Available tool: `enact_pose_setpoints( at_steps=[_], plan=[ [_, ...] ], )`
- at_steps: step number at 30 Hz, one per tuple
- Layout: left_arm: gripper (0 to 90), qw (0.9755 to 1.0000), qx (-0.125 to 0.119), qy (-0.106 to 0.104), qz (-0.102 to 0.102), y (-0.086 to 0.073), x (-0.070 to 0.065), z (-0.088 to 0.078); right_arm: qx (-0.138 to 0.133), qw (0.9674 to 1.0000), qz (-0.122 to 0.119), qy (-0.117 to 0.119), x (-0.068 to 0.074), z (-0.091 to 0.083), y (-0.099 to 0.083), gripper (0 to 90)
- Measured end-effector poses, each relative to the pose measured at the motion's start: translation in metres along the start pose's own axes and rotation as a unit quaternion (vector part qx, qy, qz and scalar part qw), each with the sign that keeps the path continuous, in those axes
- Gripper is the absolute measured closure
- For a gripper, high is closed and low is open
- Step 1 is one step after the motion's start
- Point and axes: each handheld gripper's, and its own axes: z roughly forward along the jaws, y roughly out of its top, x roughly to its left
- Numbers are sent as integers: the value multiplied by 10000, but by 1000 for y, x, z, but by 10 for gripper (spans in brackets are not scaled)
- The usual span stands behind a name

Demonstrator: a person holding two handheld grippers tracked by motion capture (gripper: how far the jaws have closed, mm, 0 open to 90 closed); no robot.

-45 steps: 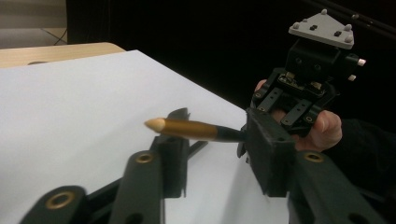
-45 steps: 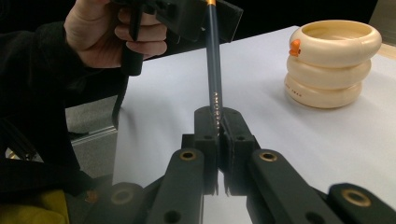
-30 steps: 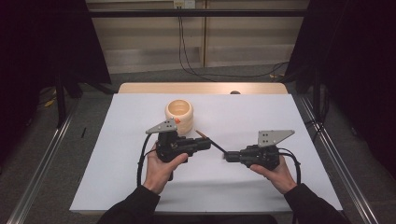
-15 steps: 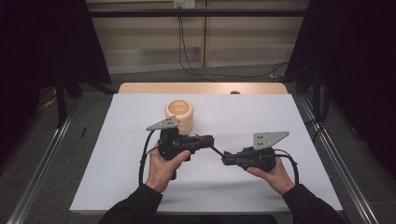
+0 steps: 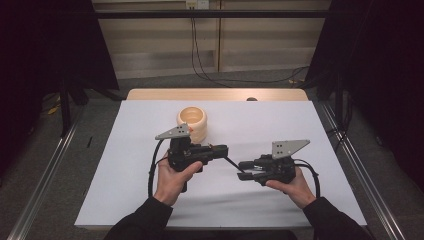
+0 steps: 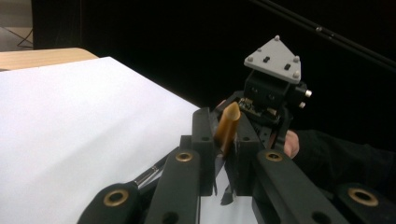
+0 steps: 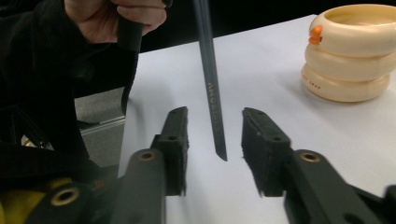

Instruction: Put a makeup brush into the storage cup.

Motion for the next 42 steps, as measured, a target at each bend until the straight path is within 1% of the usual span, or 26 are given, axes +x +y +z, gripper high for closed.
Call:
enact_pose_setpoints(
  at_steps=[1,6,8,11,13,14,16,17,18,19,20,21,22,24,25,26,28,30,33,34,35,37,38,39,41,42],
  plan=[
    [837,10000,0,0,0,0,0,0,0,10000,0,0,0,0,0,583],
    [837,9994,239,135,188,1,-2,1,54,9999,71,46,0,-3,2,511],
    [837,9979,513,263,306,2,-3,2,111,9999,113,63,-1,-3,2,483],
    [837,9976,567,267,284,1,-4,3,187,9997,118,72,0,-2,2,467],
    [837,9966,695,284,343,1,-4,5,245,9996,138,91,0,-2,2,467],
    [837,9966,717,249,319,0,-4,6,278,9994,156,113,0,-1,2,468],
    [837,9952,875,241,377,0,-6,9,395,9989,185,181,0,1,3,480],
    [837,9952,875,241,377,0,-6,9,395,9989,185,181,0,1,3,480],
    [837,9942,945,277,434,0,-7,9,428,9987,180,227,1,3,3,491],
    [837,9942,939,297,438,-1,-7,10,471,9984,185,236,1,3,4,497],
    [836,9942,948,252,447,-2,-7,12,508,9982,175,263,1,4,4,514],
    [837,9934,1019,263,461,-2,-9,15,618,9973,161,358,1,7,5,541],
    [837,9934,1019,263,461,-2,-9,15,618,9973,161,358,1,7,5,541],
    [837,9928,1079,214,482,-4,-11,19,735,9964,138,404,1,12,5,581],
    [837,9928,1079,214,482,-4,-11,19,776,9960,134,412,2,14,5,581],
    [837,9920,1143,217,497,-5,-11,21,813,9957,143,421,2,15,6,589],
    [837,9925,1115,174,475,-6,-12,22,833,9956,120,423,3,16,7,603],
    [837,9913,1200,169,506,-7,-13,24,864,9951,97,479,4,19,8,646],
    [837,9914,1202,168,490,-8,-14,25,880,9946,72,537,4,21,9,668],
    [837,9917,1178,144,485,-8,-14,26,913,9943,56,556,4,23,8,700],
    [837,9916,1190,148,485,-8,-14,26,913,9943,56,556,4,23,8,700],
    [837,9914,1205,125,492,-8,-14,26,905,9942,49,577,4,24,8,732],
    [837,9913,1212,115,496,-9,-14,26,915,9943,60,538,4,24,8,762],
    [837,9914,1211,107,494,-9,-14,26,915,9943,60,538,4,24,8,762],
    [837,9914,1214,68,480,-9,-14,27,912,9944,28,543,3,24,8,826],
    [837,9915,1205,59,478,-9,-14,27,917,9943,32,541,3,24,7,830]
  ],
)
